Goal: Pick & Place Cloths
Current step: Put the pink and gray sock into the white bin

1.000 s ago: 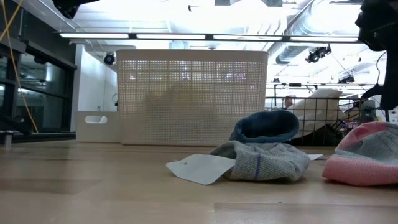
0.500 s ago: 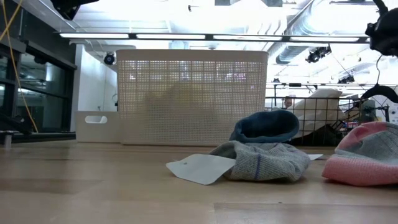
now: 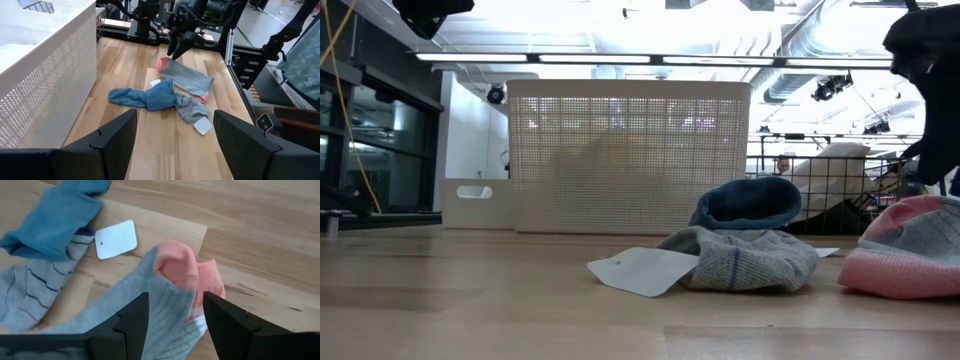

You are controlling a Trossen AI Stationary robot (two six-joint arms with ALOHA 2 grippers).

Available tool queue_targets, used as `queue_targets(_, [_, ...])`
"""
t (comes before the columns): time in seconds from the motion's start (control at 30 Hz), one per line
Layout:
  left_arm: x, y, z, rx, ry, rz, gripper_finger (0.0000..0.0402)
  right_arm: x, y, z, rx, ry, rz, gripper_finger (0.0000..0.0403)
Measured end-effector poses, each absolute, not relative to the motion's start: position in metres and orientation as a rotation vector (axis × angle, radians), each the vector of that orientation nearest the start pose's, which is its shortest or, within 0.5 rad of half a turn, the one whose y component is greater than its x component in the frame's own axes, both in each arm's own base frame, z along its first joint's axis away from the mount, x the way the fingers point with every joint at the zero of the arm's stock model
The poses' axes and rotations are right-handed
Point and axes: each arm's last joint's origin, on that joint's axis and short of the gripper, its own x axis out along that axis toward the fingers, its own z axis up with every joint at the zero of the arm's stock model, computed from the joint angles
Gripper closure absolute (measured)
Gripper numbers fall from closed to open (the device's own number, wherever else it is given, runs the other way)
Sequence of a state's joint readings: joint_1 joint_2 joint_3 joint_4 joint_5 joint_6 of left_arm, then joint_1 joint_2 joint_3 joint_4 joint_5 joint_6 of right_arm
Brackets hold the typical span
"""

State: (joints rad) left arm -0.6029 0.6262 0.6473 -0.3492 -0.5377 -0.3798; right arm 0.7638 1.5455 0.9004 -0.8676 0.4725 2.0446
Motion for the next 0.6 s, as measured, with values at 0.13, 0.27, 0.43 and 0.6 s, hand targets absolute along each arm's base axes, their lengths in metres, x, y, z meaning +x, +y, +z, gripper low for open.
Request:
queue_targets(0.13, [0.122,-0.066,0.294,-0.2,0.284,-0.011,0.0145,0.195,0.164,0.167,0.894,0.846,-0.953,0.0224])
queue_targets(0.27, [0.122,-0.066,0.293,-0.199,0.285,-0.011,0.0145,0.199,0.167,0.153,0.856,0.861,-0.98,0.0224])
queue_targets(0.43, [0.122,-0.066,0.293,-0.199,0.285,-0.011,0.0145,0.204,0.17,0.147,0.854,0.8,-0.963,0.0224])
queue_targets(0.6, [0.122,-0.066,0.293,-0.199,0.285,-0.01,0.0145,0.205,0.169,0.146,0.852,0.798,-0.969,0.0232])
